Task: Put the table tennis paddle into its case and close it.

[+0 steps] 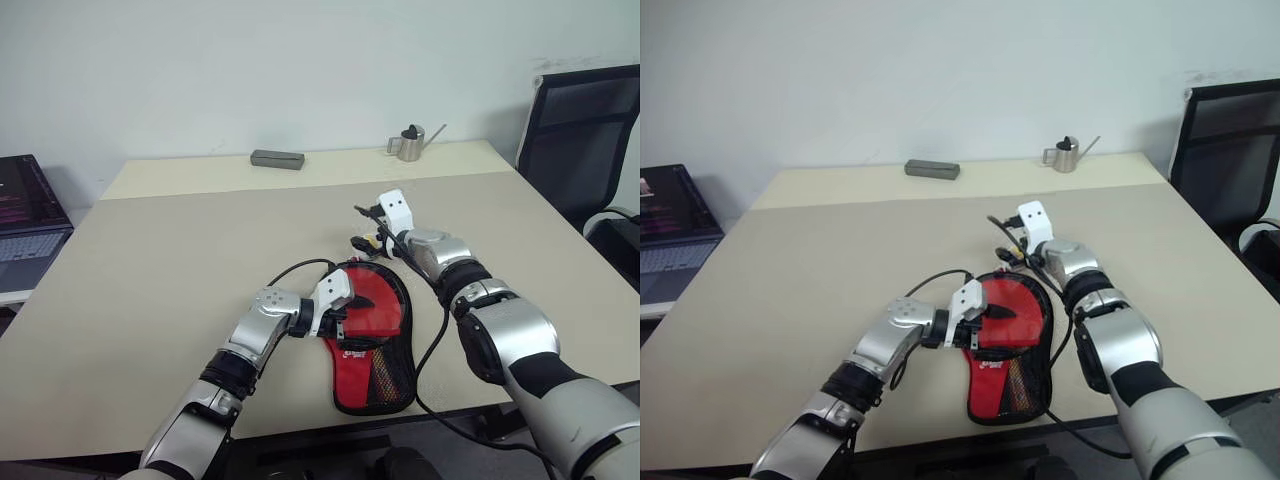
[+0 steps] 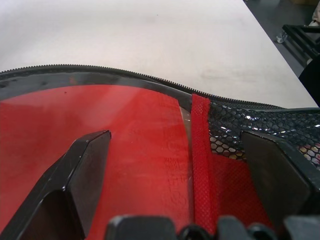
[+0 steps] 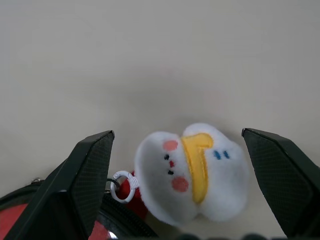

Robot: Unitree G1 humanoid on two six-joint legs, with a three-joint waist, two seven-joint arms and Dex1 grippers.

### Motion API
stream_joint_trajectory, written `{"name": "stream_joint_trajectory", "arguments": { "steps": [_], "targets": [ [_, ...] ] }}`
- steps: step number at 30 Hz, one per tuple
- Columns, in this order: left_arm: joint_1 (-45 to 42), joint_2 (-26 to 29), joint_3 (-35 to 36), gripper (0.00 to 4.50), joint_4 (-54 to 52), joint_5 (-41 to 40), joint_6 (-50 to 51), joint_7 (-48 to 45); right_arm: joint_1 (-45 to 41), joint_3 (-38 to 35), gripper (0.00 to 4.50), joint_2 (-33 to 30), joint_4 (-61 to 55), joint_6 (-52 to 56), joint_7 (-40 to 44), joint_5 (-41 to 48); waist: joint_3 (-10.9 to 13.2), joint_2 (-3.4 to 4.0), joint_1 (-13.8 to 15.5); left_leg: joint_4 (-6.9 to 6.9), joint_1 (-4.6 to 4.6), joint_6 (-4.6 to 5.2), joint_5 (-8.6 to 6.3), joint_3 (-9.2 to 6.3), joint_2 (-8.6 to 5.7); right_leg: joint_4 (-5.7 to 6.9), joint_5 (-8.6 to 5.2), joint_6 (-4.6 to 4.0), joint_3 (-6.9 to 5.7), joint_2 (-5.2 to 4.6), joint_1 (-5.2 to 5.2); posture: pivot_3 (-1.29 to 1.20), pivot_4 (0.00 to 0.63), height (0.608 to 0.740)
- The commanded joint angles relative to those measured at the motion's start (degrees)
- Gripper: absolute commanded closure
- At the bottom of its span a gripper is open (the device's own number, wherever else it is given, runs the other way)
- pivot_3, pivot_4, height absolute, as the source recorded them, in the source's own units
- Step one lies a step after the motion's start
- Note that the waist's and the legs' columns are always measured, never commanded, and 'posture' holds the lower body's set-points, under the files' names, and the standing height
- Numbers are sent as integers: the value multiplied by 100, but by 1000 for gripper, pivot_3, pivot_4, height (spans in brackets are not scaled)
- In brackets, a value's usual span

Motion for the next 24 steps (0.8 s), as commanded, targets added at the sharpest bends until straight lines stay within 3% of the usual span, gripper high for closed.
{"name": "stream_joint_trajectory", "arguments": {
  "steps": [1,9,10,12,20,24],
  "targets": [
    [663,197,-455,37,667,524,415,163,-172,-138,0,93,75,-241,-249,-148,-2,1,0,0,0,0,0,0,0,0,0,-1,0,0,0,0,150,740],
    [728,229,-420,37,590,520,458,220,-99,-132,0,195,187,-347,-443,-499,-3,3,-1,-1,0,8,-5,-6,0,-1,-2,-4,1,0,0,0,150,740],
    [745,234,-419,3,576,522,461,230,-90,-120,186,199,194,-350,-484,-543,-3,3,-1,-1,0,10,-6,-9,0,-1,-3,-5,1,0,0,0,150,740],
    [772,242,-417,0,554,528,468,242,-72,-104,612,216,199,-360,-509,-621,-3,4,0,-1,1,11,-6,-15,0,-1,-4,-6,1,0,0,0,150,740],
    [813,255,-406,0,537,535,489,279,22,20,3389,344,186,-380,-334,-949,-14,4,-3,-5,2,12,-7,-21,0,-1,-6,-9,-1,0,0,0,150,740],
    [815,254,-406,0,577,541,480,290,82,61,4436,433,165,-441,-284,-1084,-22,1,-3,-8,8,13,-8,-22,0,-2,-7,-11,-1,0,4,0,150,740]
  ]
}}
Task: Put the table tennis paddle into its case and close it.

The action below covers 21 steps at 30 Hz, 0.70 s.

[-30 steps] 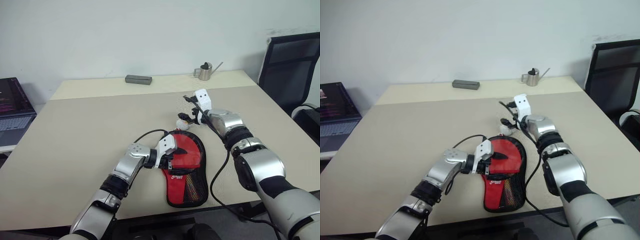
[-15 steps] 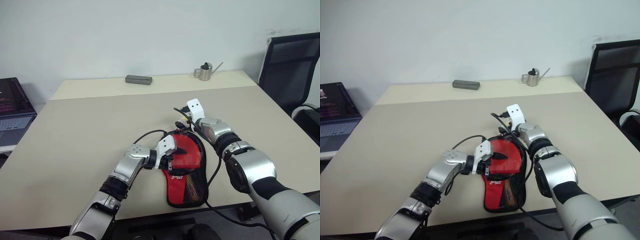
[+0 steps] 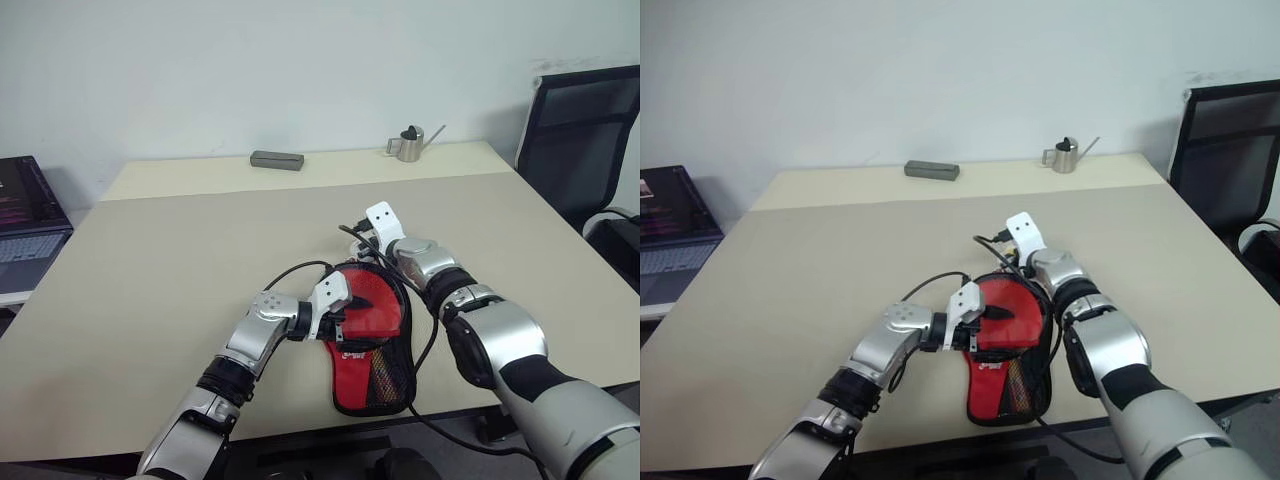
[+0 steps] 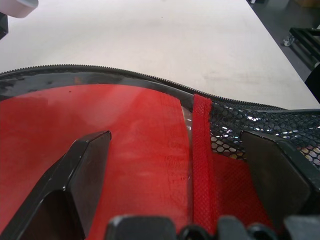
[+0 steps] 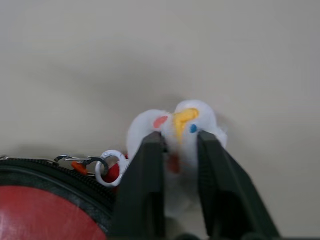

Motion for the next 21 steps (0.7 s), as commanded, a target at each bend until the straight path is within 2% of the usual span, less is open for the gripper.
{"name": "stream_joint_trajectory", "arguments": {
  "steps": [1,11,21],
  "targets": [
    [610,235,-462,0,784,538,479,140,52,88,4493,119,-113,-98,81,-123,-2,-1,0,-1,2,0,0,-1,0,0,-1,-2,0,0,2,0,150,740],
    [638,245,-478,0,790,540,494,131,46,55,4493,90,-172,-125,128,-144,-4,-4,0,-20,60,13,-15,-11,1,-1,-27,-16,2,-1,49,0,150,740],
    [610,202,-499,0,840,552,462,121,40,69,4493,-391,-304,167,346,-163,-4,-4,0,-36,67,10,-17,-16,0,-3,-34,-18,3,-3,52,0,150,740]
  ]
}}
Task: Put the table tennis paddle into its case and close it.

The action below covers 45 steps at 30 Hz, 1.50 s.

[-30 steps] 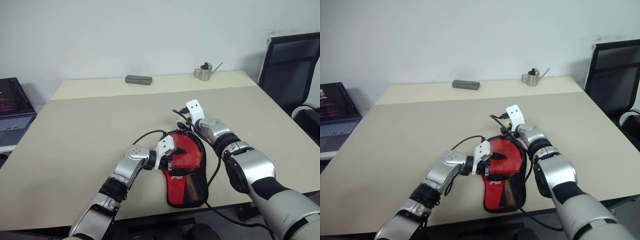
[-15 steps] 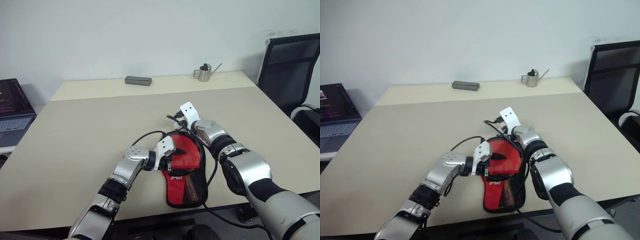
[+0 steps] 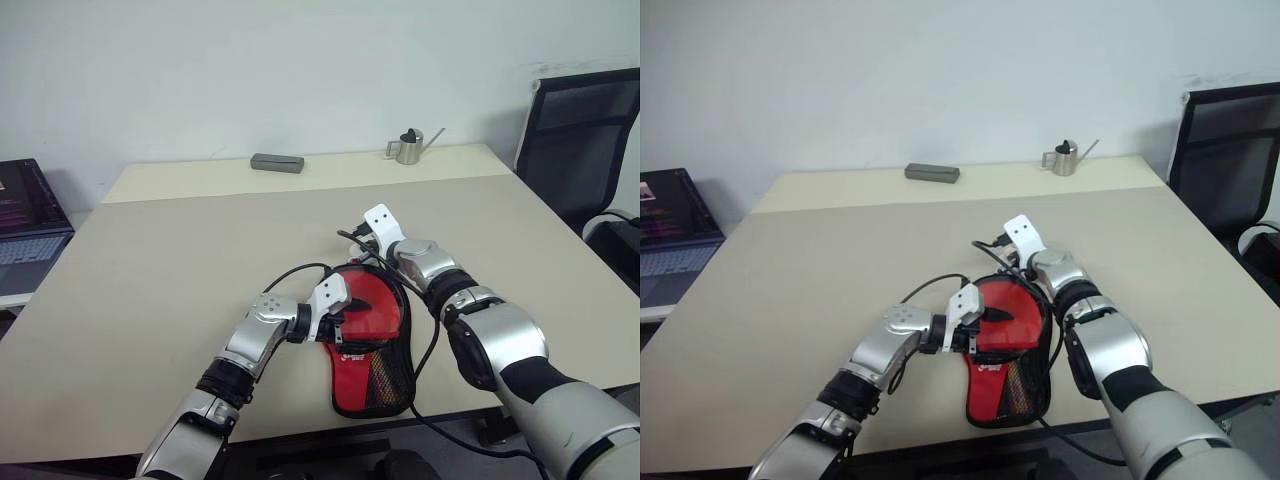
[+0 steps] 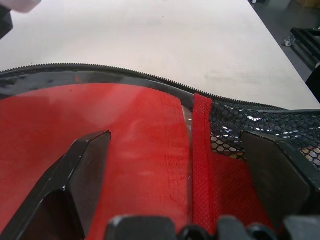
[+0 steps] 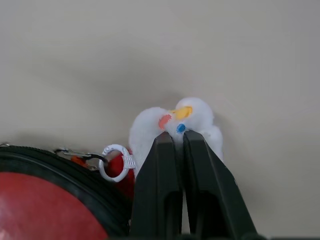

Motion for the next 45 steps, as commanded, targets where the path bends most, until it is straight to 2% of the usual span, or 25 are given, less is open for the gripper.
{"name": "stream_joint_trajectory", "arguments": {
  "steps": [1,18,29,35,39,45],
  "targets": [
    [560,194,-501,0,849,561,447,125,-24,-69,4493,-231,-249,171,118,38,0,0,0,-2,0,0,0,0,0,0,-13,-20,0,0,0,0,150,740],
    [582,163,-487,0,1126,580,418,121,181,-23,4493,-672,-752,339,276,80,2,1,6,-28,6,-1,0,-5,-2,-4,-16,-12,-2,-5,0,0,150,740],
    [553,82,-487,0,1236,576,407,140,272,122,4493,-1221,-1055,384,613,-22,4,1,9,-31,5,-1,0,-3,-3,-6,-33,-31,-1,-9,0,0,150,740],
    [480,46,-481,0,1314,582,387,126,816,297,4493,-1788,-2005,756,1146,-79,6,2,39,-35,1,-2,-1,-1,-5,-6,-44,-13,-3,-25,1,0,150,740],
    [422,17,-494,0,1399,585,350,111,1459,298,4493,-2335,-3068,1304,1559,-42,6,-1,70,-37,2,-3,-1,0,-7,-8,-49,-9,-5,-33,5,0,150,740],
    [349,-20,-522,0,1499,592,306,89,2695,313,4493,-2845,-5542,2674,2257,275,8,6,104,-39,2,-8,-4,2,-8,-10,-61,-6,-8,-41,5,0,150,740]
  ]
}}
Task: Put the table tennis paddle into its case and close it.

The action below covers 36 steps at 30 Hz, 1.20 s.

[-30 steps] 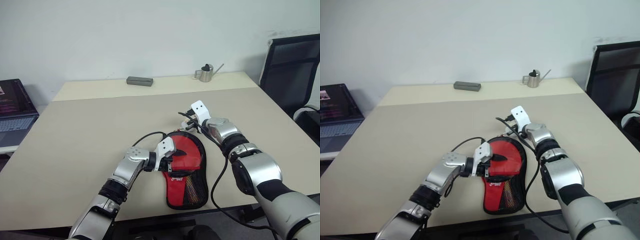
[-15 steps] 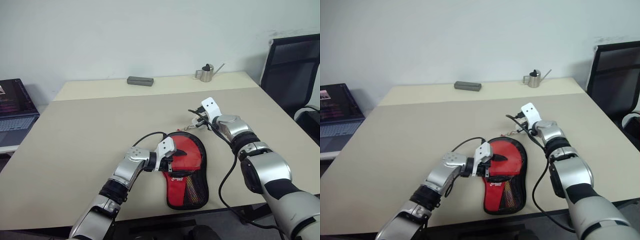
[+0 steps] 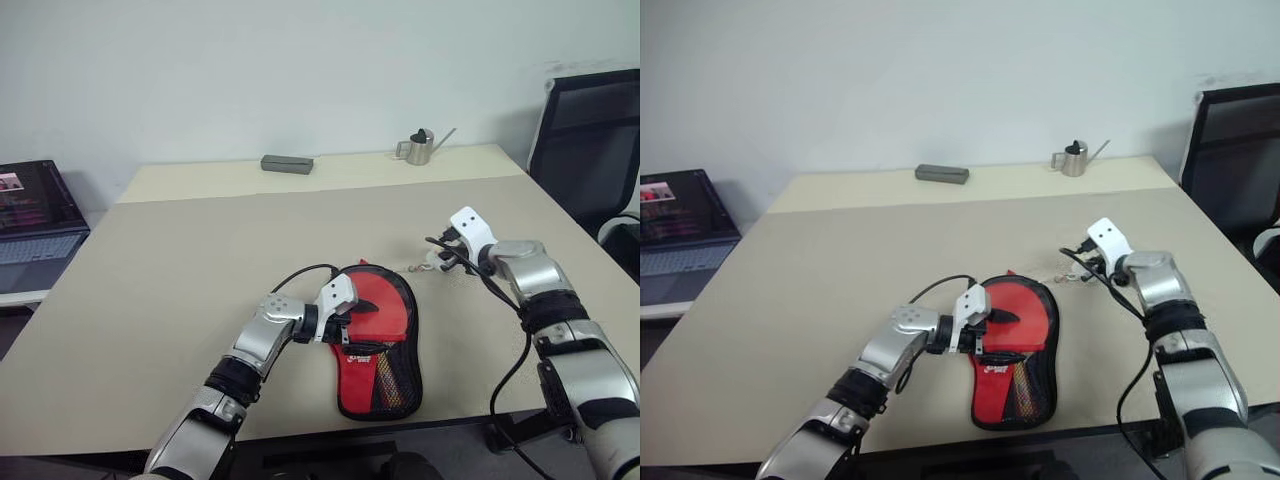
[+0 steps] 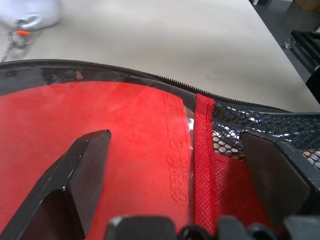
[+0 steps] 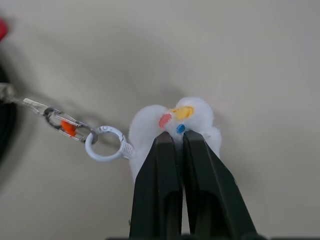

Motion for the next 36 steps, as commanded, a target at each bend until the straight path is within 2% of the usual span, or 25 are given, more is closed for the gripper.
{"name": "stream_joint_trajectory", "arguments": {
  "steps": [1,5,12,27,35,36],
  "targets": [
    [462,185,-452,0,1237,595,352,119,611,-26,4493,-364,-1719,936,353,226,0,0,25,0,2,-2,-1,-6,1,-3,-6,1,0,-1,-10,0,150,740],
    [383,146,-473,0,1344,604,300,111,1346,-112,4493,-682,-3172,1816,552,530,1,-2,49,0,4,-21,-12,-8,-1,-5,-30,4,-4,-30,-6,0,150,740],
    [298,111,-517,0,1470,619,234,83,2234,-278,4493,-1219,-4637,2697,652,1055,2,-7,68,0,1,-72,-42,-14,-4,-15,-57,26,-9,-45,-4,0,150,740],
    [141,50,-559,0,1773,661,53,52,3502,-726,4493,-1912,-5903,3325,517,1872,-5,-19,83,-15,0,-81,-65,-27,2,-84,-72,46,-29,-48,32,0,150,740],
    [120,32,-572,0,1826,664,21,51,3091,-993,4493,-1282,-5749,3813,-72,2280,-6,-22,76,-15,11,-115,-94,-37,5,-91,-84,45,-25,-56,45,0,150,740],
    [123,33,-572,0,1819,662,22,52,3041,-1033,4258,-1266,-5671,3852,-118,2298,-6,-21,76,-15,10,-115,-94,-37,5,-91,-84,45,-25,-56,46,0,150,740]
  ]
}}
